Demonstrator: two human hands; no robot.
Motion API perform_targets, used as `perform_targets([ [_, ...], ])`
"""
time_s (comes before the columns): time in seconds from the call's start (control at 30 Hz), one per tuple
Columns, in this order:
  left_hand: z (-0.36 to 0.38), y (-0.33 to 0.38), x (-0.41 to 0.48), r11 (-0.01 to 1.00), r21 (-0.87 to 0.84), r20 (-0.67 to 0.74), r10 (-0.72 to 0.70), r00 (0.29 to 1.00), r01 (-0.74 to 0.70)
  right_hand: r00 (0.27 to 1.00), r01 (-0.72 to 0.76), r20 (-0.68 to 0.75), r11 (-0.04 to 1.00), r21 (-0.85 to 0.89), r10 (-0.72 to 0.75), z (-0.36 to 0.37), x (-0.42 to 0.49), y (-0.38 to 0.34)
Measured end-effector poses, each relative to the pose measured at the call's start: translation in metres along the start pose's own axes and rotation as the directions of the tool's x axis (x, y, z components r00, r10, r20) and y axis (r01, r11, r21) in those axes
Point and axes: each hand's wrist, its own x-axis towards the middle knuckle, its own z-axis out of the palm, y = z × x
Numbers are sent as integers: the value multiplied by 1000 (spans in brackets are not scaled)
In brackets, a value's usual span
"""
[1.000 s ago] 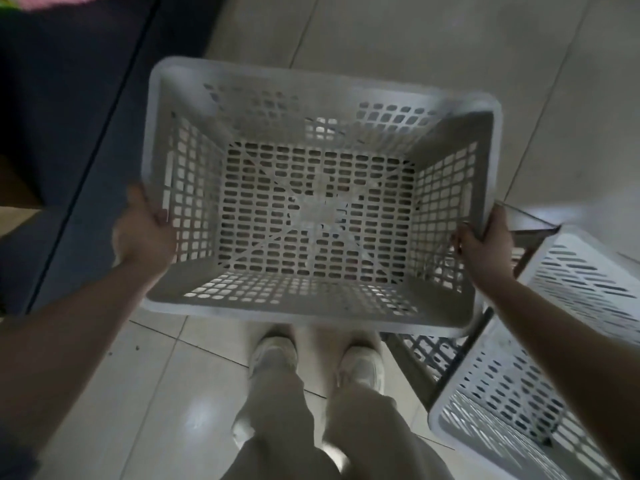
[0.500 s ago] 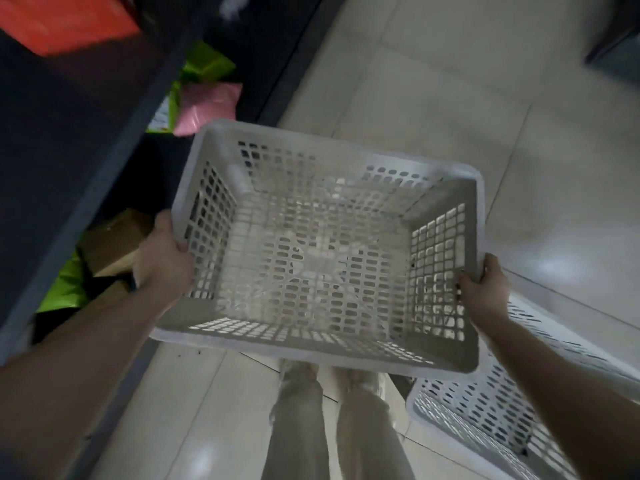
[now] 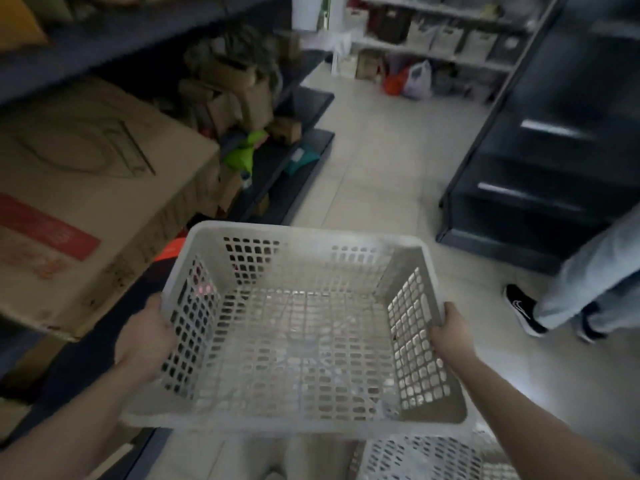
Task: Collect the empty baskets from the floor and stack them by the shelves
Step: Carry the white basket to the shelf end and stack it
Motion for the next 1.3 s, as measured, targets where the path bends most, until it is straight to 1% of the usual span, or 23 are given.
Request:
perform_targets([
  [0.1,-38,17,-42,1000,-21,-21,12,1000,-13,999,48,-4,997,58,-48,-46,-25,-12],
  [0.17,-57,21,-73,999,-30,-26,-28,999,28,997,74,-15,996,49,-73,-74,-39,-14],
  [0.23,-73,17,-109,996,-55,-39,-73,997,71,993,115,6,993,34,-115,-95,-54,-13],
  [0.4,-101,-8,-196,985,-65,-134,-165,977,157,980,188,70,982,2,-188,-130,-102,-12],
  [0.5,-115,-38,-246,972,-84,-183,-233,955,220,967,236,106,972,-15,-234,-135,-134,-19],
  [0.7,-145,-121,-366,928,-194,-299,-366,881,319,898,423,111,904,57,-427,-122,-227,-22],
  [0.77,-154,-156,-416,912,-221,-323,-402,857,344,873,453,153,887,93,-462,-117,-269,-20],
  [0.87,-166,-213,-505,880,-263,-360,-470,806,395,813,514,240,847,134,-531,-110,-344,-21],
  [0.93,-175,-251,-573,839,-277,-388,-544,744,469,758,560,301,814,154,-578,-101,-399,-25],
  [1.07,-191,-315,-716,689,-365,-403,-723,561,626,608,634,453,742,215,-651,-71,-511,-25],
  [1.17,-189,-349,-820,544,-425,-390,-832,395,724,483,700,552,679,221,-679,-46,-588,-17],
  [1.23,-182,-363,-890,433,-474,-369,-888,274,767,380,763,613,609,216,-693,-31,-640,-10],
  [1.3,-173,-369,-956,331,-537,-365,-920,139,776,265,788,665,554,269,-699,-18,-691,-2],
])
